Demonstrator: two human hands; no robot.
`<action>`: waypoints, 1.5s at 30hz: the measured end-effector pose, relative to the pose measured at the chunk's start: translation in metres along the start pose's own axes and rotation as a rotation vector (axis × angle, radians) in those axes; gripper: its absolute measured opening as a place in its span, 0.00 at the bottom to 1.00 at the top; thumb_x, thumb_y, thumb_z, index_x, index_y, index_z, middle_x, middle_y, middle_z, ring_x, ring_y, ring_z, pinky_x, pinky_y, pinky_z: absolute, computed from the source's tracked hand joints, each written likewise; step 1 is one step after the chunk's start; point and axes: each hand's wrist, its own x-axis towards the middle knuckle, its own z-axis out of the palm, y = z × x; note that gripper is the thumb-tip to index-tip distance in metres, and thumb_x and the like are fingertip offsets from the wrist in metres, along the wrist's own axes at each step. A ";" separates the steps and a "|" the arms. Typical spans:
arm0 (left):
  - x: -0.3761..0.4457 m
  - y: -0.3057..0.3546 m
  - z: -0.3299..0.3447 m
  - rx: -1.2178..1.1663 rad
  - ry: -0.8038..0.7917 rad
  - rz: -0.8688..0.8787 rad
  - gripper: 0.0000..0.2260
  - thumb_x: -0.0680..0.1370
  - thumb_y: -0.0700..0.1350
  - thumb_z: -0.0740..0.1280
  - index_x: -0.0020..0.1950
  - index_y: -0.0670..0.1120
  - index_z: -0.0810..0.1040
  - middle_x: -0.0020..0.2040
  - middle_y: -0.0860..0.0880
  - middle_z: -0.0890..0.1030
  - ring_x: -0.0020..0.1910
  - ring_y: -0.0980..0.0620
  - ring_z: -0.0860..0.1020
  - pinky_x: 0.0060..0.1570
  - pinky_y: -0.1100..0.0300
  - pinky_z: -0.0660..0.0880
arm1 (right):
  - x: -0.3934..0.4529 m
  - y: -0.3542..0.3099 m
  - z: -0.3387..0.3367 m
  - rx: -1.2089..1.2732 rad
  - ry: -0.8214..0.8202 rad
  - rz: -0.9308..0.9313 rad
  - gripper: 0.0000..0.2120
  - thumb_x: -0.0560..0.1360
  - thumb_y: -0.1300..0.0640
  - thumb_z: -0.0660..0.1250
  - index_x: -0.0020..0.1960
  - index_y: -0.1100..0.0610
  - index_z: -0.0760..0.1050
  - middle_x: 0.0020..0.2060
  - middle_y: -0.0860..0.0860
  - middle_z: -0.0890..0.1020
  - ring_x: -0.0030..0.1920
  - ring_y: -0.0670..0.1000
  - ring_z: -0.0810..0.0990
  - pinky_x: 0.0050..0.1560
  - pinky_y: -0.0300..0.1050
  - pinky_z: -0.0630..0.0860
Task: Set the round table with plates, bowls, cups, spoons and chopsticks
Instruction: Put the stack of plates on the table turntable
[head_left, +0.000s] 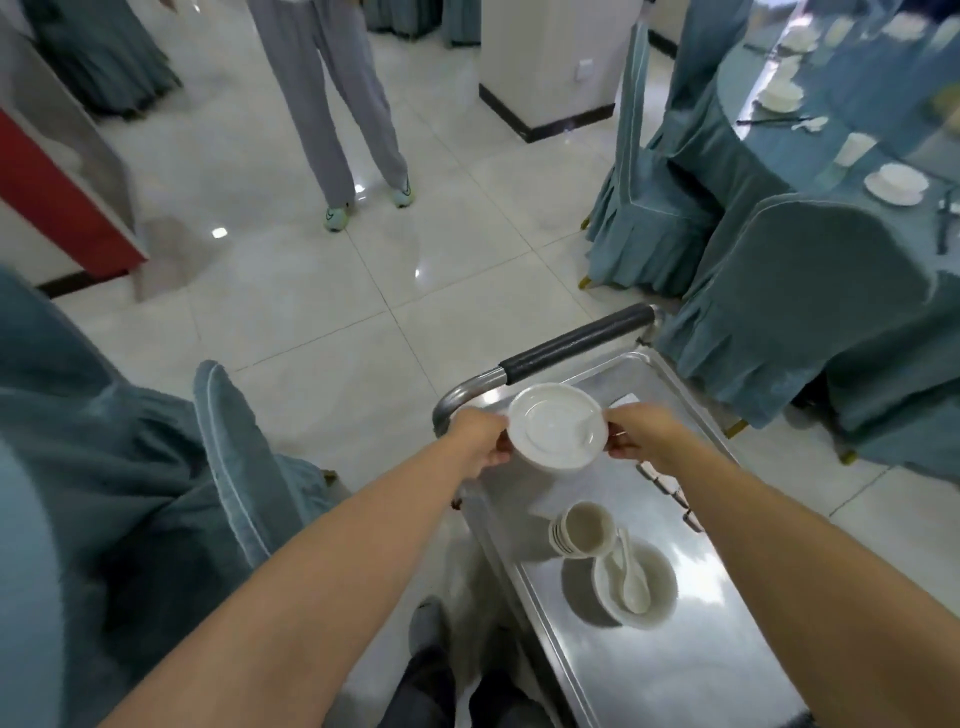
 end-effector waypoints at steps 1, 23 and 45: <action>-0.014 0.003 -0.011 -0.028 -0.011 0.019 0.06 0.79 0.37 0.64 0.54 0.42 0.76 0.41 0.46 0.79 0.39 0.50 0.78 0.41 0.54 0.80 | -0.010 -0.009 0.004 -0.008 -0.032 -0.036 0.05 0.74 0.58 0.71 0.45 0.60 0.80 0.37 0.57 0.84 0.38 0.55 0.83 0.39 0.46 0.81; -0.254 -0.119 -0.409 -0.400 0.318 0.227 0.09 0.80 0.34 0.62 0.59 0.36 0.75 0.45 0.42 0.79 0.40 0.50 0.77 0.40 0.58 0.80 | -0.218 -0.090 0.395 -0.300 -0.575 -0.280 0.12 0.73 0.58 0.72 0.53 0.64 0.79 0.41 0.58 0.85 0.41 0.56 0.84 0.42 0.48 0.83; -0.336 -0.321 -0.595 -0.996 0.938 0.084 0.05 0.76 0.36 0.66 0.41 0.42 0.75 0.38 0.44 0.79 0.39 0.47 0.77 0.47 0.54 0.79 | -0.326 -0.037 0.756 -0.910 -1.130 -0.330 0.03 0.74 0.62 0.66 0.43 0.61 0.77 0.32 0.55 0.78 0.33 0.54 0.80 0.38 0.46 0.77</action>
